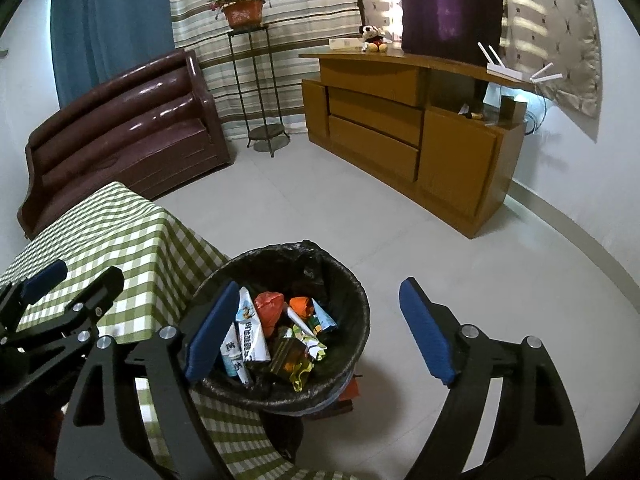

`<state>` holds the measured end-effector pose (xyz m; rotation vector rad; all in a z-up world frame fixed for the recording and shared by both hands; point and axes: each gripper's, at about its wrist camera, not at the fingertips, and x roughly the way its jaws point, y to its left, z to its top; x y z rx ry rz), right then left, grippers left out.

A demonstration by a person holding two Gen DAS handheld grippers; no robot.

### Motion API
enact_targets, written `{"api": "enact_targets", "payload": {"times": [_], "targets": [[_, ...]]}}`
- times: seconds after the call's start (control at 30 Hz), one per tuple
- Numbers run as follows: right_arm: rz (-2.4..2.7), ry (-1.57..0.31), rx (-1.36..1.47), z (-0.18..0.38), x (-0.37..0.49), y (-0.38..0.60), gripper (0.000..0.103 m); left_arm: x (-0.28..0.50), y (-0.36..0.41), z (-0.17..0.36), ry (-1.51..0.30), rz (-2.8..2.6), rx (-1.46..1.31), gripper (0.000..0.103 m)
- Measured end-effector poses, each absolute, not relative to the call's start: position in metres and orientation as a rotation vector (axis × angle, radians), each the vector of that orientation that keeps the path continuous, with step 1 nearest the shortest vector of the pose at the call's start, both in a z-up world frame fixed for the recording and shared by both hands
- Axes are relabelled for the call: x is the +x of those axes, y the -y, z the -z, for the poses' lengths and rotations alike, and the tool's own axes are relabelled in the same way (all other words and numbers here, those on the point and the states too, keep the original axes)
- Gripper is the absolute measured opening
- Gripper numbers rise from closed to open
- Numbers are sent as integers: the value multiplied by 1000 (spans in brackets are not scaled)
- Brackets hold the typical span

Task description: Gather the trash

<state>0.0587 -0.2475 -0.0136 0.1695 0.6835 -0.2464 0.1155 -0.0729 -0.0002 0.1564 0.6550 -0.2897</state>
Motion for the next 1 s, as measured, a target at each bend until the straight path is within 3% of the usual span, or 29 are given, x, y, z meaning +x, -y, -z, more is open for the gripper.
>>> {"api": "enact_targets", "payload": {"times": [1.0], "targets": [[212,-554,101,-41,-39,203,81,16,18,-46,-544,230,102,84]]}}
